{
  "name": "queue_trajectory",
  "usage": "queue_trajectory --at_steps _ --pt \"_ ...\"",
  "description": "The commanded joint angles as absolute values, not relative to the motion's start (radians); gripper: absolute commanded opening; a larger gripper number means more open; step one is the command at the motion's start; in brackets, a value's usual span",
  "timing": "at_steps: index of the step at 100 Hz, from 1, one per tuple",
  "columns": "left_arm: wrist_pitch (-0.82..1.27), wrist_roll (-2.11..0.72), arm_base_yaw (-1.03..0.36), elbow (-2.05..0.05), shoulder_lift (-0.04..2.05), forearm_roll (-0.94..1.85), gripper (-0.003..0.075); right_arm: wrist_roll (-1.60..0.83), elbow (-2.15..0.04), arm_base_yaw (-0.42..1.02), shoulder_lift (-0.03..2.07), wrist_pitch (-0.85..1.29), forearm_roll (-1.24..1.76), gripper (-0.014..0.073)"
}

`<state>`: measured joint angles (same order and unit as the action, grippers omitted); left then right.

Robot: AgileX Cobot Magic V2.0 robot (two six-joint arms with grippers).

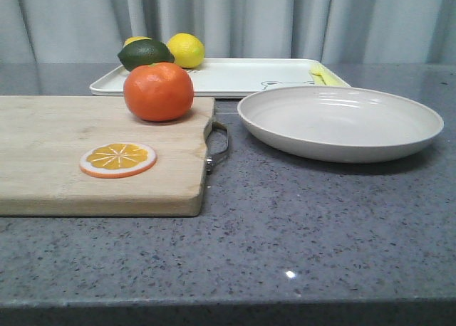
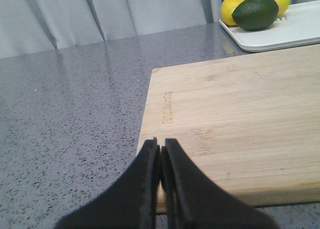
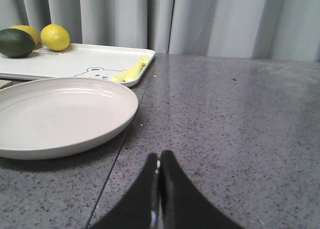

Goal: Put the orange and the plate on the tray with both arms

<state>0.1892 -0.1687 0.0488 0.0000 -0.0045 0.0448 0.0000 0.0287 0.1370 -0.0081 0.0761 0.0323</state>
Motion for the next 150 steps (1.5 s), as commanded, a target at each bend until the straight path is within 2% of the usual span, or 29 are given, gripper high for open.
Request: queue_trajectory --at_steps 1,76,108,125,150 --pt "0.110 -0.158 0.048 0.008 -0.037 0.047 -0.0019 0.000 0.023 0.133 -0.027 -0.006 0.024 -0.0067" --pt "0.108 -0.158 0.048 0.008 -0.037 0.047 -0.0019 0.000 0.023 0.133 -0.027 -0.006 0.024 -0.0067" --pt "0.062 -0.158 0.048 -0.007 -0.037 0.139 -0.0019 0.000 -0.008 0.133 -0.027 -0.127 0.019 -0.0067" --pt "0.120 -0.158 0.048 -0.097 -0.037 0.247 -0.0019 0.000 -0.113 0.133 -0.022 0.000 0.007 -0.0067" --pt "0.396 -0.169 0.048 -0.351 0.020 0.266 -0.0019 0.000 -0.353 0.133 0.081 0.389 0.000 -0.0067"
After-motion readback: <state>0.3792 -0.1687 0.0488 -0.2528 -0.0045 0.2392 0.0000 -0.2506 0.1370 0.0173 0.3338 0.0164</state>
